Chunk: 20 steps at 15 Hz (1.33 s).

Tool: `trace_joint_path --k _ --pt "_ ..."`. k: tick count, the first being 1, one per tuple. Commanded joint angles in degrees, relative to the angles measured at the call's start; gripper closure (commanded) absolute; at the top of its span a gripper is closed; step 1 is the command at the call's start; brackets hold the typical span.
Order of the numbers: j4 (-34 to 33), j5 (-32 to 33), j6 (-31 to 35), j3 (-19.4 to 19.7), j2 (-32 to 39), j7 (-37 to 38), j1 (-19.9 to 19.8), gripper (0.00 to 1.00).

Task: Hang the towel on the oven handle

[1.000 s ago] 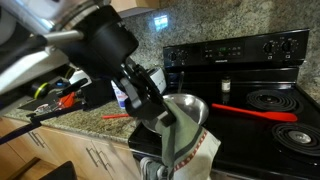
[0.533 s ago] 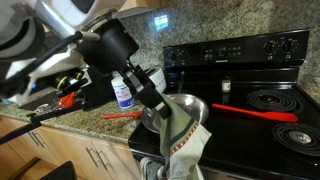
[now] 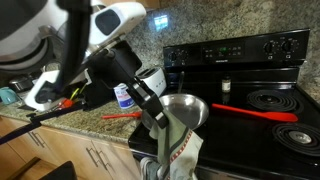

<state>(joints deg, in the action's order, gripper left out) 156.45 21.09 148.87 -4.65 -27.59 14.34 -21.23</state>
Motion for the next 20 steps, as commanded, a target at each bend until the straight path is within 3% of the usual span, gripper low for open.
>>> trace_joint_path --k 1,6,9,14,20 --pt "-0.1 0.6 -0.3 1.3 0.4 -0.2 1.3 0.96" --pt "-0.2 0.5 -0.3 1.7 0.8 -0.4 1.6 0.99" --pt "0.0 2.2 3.5 0.4 2.3 -0.1 2.1 0.99" --pt "-0.5 0.9 9.6 0.6 8.2 -1.5 4.9 0.99" --pt "-2.3 -2.4 12.0 3.1 17.3 -6.0 9.0 0.99"
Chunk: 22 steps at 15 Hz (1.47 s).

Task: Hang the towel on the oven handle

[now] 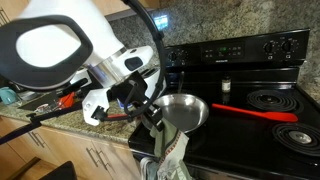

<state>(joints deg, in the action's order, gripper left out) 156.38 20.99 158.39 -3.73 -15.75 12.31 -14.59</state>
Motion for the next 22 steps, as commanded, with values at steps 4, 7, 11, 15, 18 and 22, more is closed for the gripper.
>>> trace_joint_path --k 4,7,11,15,18,22 --pt "-4.3 -5.3 7.8 4.6 13.5 -7.5 4.5 0.99" --pt "-6.3 -4.0 6.1 6.6 17.8 -6.3 4.3 0.99" --pt "-8.8 0.0 5.0 12.7 20.9 -4.3 4.1 0.99" --pt "-10.0 -4.8 6.0 15.2 22.1 -7.2 4.2 0.99" --pt "-9.4 -4.0 6.4 16.3 22.0 -6.9 4.6 0.96" --pt "-9.5 -4.3 6.4 16.1 22.1 -6.9 4.8 0.96"
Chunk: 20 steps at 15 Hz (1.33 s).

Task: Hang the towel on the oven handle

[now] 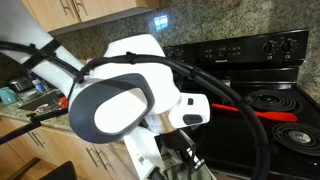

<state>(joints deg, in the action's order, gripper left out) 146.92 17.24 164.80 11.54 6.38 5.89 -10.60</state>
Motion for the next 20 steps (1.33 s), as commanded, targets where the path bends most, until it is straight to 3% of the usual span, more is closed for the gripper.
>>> trace_joint_path --k 1,4,8,15,20 --pt "-0.1 -0.5 -0.1 0.8 0.0 -0.5 0.8 0.96" --pt "-0.1 -0.5 -0.1 0.8 0.0 -0.5 0.8 0.99" --pt "-3.7 0.4 0.8 1.9 6.3 0.0 0.9 0.99" --pt "-7.9 -11.5 5.5 -2.4 16.8 -10.6 -4.3 0.99" --pt "-10.8 -13.6 8.5 -2.3 20.1 -10.6 -5.2 0.99"
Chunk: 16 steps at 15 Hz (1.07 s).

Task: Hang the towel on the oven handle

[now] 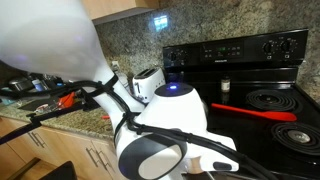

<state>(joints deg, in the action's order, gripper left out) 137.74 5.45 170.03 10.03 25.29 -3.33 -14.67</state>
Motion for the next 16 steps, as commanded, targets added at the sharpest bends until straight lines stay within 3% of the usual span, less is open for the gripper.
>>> trace_joint_path --k 1,5,7,9,11,13,15,16 --pt "-1.7 -1.4 5.3 -0.1 1.2 -0.9 -0.4 0.99" --pt "-1.9 0.0 11.4 2.6 0.3 -0.3 2.9 0.99" --pt "-2.7 -0.4 13.0 -0.1 1.0 -1.5 1.4 0.99" --pt "-2.9 -0.4 13.8 -5.3 1.4 -3.0 -2.1 0.99" --pt "-3.1 -0.4 12.3 -13.1 1.5 -5.5 -8.3 0.99" --pt "-3.4 -0.3 10.7 -17.7 1.8 -8.3 -13.6 0.99" --pt "-3.7 -0.1 9.5 -18.8 2.4 -10.2 -15.3 0.99" --pt "-4.0 0.2 8.4 -16.1 2.4 -10.2 -13.2 0.99"
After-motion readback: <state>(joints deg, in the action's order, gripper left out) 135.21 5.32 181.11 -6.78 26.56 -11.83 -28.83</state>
